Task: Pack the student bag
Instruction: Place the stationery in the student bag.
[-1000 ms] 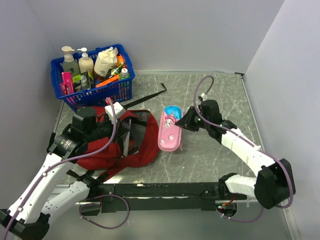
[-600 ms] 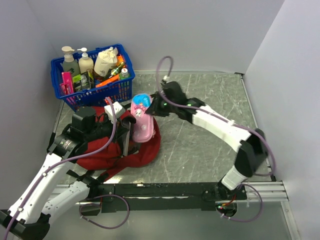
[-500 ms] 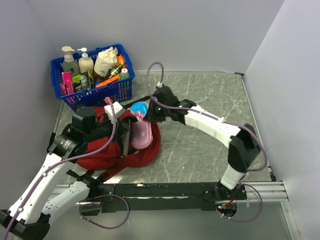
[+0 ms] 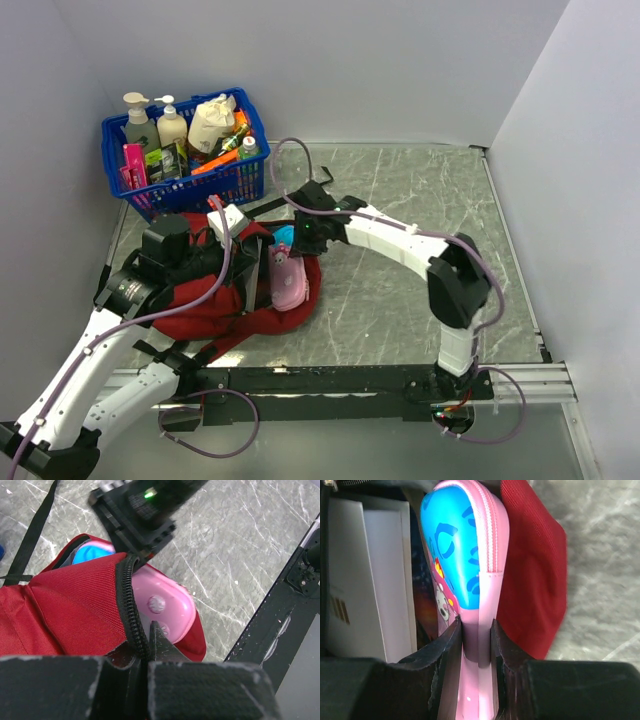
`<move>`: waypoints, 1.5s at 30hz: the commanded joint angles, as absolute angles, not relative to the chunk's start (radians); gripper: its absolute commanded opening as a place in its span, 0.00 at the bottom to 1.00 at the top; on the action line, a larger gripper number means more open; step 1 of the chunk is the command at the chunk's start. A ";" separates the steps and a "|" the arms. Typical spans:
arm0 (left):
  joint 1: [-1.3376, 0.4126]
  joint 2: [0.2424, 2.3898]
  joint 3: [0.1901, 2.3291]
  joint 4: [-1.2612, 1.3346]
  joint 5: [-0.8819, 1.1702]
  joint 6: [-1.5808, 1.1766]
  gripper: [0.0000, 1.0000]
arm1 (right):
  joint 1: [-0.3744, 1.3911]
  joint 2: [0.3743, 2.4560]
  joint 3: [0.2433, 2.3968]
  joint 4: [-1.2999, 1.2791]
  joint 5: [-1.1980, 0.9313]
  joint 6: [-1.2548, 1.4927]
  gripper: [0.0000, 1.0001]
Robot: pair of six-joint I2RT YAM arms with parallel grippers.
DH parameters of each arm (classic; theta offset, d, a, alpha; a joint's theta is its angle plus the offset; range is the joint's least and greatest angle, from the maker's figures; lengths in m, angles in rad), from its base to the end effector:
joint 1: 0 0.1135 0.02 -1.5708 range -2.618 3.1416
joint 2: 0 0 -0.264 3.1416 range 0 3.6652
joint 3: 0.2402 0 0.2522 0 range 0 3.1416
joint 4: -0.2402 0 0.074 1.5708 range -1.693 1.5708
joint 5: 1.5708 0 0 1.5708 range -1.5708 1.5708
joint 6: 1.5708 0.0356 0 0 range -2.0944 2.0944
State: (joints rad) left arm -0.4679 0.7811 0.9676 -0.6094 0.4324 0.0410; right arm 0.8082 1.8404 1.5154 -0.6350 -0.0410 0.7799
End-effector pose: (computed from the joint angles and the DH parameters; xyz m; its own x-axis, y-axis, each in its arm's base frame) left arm 0.1352 -0.0851 0.3601 -0.3352 0.2111 -0.9182 0.7650 0.6299 -0.1345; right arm 0.2783 0.2934 0.2568 -0.9218 0.0523 -0.3842 -0.1272 0.8952 0.4272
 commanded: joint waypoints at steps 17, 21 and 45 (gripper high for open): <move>-0.479 0.758 1.034 -0.479 0.522 0.043 0.01 | 0.902 2.032 1.703 -0.528 0.017 1.071 0.00; -0.479 0.755 1.035 -0.479 0.522 0.043 0.01 | 0.913 2.077 1.729 -0.552 0.005 1.080 0.11; -0.474 0.735 1.023 -0.485 0.526 0.035 0.01 | 0.831 1.787 1.483 -0.494 0.185 0.730 0.77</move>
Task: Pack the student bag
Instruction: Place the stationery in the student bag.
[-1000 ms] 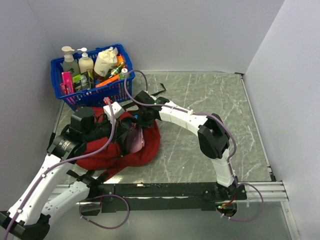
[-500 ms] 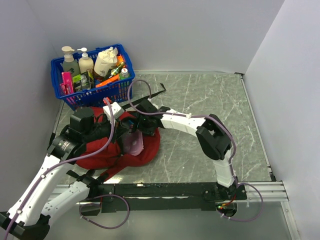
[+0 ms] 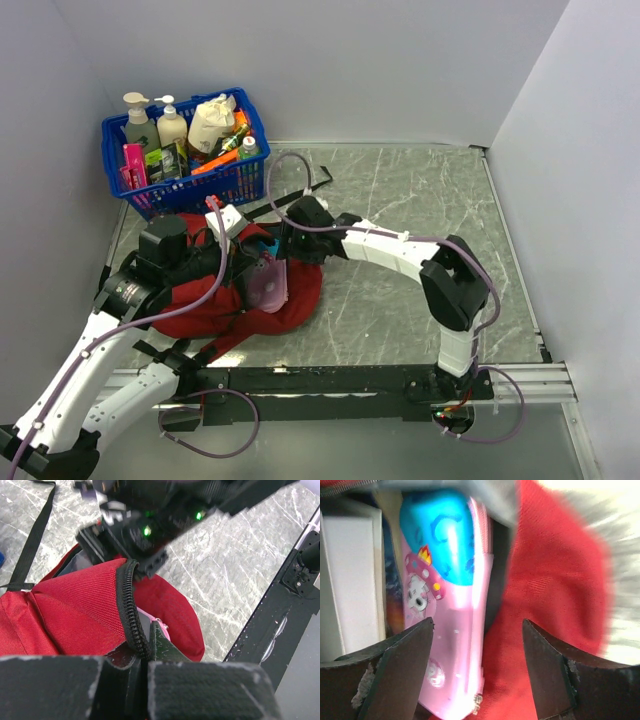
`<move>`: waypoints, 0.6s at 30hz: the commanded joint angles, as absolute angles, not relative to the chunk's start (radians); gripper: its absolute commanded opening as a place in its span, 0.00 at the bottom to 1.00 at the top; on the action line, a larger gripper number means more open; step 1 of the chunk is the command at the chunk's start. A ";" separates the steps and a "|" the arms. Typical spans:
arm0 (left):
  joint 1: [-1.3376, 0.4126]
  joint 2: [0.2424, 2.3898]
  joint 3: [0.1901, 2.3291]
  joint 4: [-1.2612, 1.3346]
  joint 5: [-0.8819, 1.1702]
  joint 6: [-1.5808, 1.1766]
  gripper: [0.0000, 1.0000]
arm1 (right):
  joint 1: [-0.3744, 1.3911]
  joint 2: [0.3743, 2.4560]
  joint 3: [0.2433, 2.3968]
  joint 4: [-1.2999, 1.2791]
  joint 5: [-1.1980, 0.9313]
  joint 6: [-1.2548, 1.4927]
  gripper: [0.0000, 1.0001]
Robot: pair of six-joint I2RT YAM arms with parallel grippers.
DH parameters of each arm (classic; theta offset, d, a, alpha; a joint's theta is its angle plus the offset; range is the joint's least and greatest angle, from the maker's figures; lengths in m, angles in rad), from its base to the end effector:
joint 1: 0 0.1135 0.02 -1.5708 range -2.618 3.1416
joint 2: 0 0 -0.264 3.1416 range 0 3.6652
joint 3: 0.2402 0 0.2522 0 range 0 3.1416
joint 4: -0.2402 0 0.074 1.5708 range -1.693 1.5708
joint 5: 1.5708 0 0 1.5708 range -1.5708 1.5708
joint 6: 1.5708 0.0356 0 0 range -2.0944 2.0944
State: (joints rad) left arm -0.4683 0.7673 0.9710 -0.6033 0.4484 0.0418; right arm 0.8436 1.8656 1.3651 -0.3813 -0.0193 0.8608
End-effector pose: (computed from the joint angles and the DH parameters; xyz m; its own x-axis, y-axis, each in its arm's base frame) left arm 0.1318 -0.0839 0.3638 -0.3150 0.2015 -0.9275 0.7770 0.6160 -0.1300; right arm 0.2721 0.3068 0.2166 -0.9071 0.1212 -0.4031 -0.1030 0.8646 0.4918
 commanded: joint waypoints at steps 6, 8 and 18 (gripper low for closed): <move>-0.474 0.732 1.020 -0.480 0.528 0.032 0.01 | 0.831 1.917 1.710 -0.730 0.383 0.718 0.72; -0.474 0.730 1.020 -0.482 0.525 0.032 0.01 | 0.830 1.957 1.774 -0.770 0.390 0.722 0.71; -0.472 0.722 1.020 -0.500 0.526 0.037 0.01 | 0.833 2.088 1.873 -0.855 0.509 0.747 0.65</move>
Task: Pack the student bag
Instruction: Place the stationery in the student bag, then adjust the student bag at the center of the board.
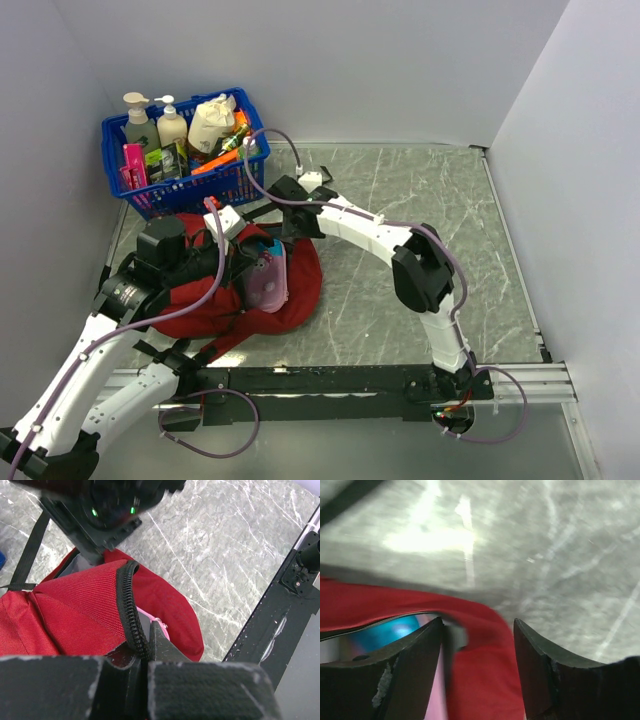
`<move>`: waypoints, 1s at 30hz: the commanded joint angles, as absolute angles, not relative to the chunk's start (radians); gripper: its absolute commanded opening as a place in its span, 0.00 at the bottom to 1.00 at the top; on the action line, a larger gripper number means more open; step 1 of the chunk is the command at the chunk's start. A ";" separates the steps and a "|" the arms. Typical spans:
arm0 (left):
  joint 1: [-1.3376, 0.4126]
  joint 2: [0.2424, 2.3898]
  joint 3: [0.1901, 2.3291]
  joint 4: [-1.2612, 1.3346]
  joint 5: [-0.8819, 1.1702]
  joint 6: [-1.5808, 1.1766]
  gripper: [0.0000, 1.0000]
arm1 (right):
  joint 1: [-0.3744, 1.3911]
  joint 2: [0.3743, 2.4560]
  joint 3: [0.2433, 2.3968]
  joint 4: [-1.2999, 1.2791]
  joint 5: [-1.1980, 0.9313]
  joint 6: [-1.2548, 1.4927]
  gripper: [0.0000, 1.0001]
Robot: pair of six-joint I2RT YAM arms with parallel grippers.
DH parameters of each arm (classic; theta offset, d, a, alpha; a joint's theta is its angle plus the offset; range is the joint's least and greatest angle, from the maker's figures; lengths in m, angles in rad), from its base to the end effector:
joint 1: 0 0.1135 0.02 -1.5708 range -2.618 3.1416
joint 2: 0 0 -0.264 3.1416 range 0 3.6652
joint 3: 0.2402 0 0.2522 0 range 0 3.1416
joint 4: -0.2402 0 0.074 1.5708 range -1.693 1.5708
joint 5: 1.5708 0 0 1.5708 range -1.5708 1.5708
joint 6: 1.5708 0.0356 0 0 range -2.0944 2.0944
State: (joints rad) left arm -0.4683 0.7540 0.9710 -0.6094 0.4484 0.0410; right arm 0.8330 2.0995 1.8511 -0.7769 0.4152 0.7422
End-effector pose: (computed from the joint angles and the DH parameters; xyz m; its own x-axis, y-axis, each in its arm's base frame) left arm 0.1286 -0.0823 0.3650 -0.3096 0.1980 -0.9300 0.7775 0.6157 -0.1278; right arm 0.3205 0.3312 0.2483 -0.7863 0.0545 -0.6155 -0.0066 0.9953 0.0966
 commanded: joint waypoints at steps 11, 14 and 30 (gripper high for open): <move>-0.472 0.721 1.006 -0.491 0.538 0.020 0.01 | 0.825 2.019 1.746 -0.801 0.465 0.741 0.32; -0.474 0.715 0.985 -0.477 0.543 0.008 0.01 | 0.813 1.938 1.680 -0.750 0.405 0.698 0.18; -0.486 0.730 0.943 -0.492 0.541 0.037 0.05 | 0.621 1.548 1.335 -0.519 -0.478 0.552 0.00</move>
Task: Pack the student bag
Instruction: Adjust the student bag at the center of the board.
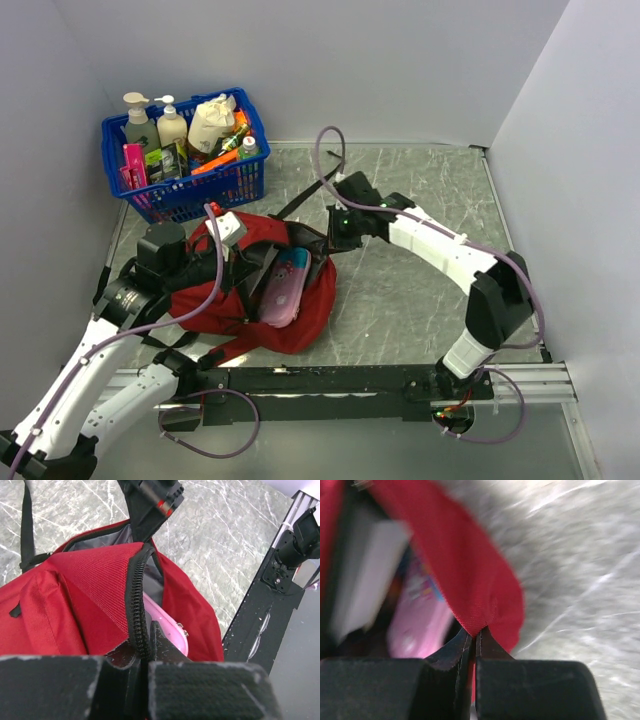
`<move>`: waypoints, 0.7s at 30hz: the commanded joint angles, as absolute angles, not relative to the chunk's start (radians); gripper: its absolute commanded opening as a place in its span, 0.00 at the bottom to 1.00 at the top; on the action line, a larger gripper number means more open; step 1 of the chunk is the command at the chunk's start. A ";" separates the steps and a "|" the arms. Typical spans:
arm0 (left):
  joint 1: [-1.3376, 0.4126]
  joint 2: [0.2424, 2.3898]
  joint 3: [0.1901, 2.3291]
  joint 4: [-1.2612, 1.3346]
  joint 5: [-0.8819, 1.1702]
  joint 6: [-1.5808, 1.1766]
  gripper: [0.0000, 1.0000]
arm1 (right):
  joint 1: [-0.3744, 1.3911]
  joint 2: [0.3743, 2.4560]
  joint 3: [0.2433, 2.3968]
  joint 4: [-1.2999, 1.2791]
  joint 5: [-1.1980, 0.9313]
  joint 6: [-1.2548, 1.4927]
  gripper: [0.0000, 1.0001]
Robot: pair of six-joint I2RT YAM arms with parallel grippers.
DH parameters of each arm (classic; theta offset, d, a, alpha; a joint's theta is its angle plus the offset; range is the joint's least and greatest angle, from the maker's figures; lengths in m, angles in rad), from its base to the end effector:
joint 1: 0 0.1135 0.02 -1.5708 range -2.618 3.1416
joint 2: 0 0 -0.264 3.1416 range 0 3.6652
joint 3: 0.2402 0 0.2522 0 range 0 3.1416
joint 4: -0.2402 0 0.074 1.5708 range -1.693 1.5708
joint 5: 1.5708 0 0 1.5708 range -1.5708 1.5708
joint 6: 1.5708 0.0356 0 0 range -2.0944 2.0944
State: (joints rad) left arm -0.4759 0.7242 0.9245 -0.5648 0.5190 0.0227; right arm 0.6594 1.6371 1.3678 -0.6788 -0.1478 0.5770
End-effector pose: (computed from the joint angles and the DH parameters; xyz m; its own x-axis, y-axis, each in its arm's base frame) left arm 0.1238 -0.0837 0.3585 -0.2984 0.1760 -0.9381 0.8167 0.5557 -0.1556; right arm 0.2760 0.2206 0.2809 -0.9057 -0.0193 -0.4236 -0.2145 0.8826 0.4184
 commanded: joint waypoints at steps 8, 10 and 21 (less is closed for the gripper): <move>-0.543 0.802 1.022 -0.520 0.541 0.061 0.23 | 0.542 1.546 1.247 -0.217 -0.860 0.705 0.00; -0.555 0.822 1.041 -0.525 0.548 0.066 0.31 | 0.519 1.536 1.203 -0.119 -0.940 0.811 0.00; -0.603 0.861 1.080 -0.574 0.598 0.080 0.92 | 0.469 1.576 1.296 -0.409 -0.790 0.686 0.01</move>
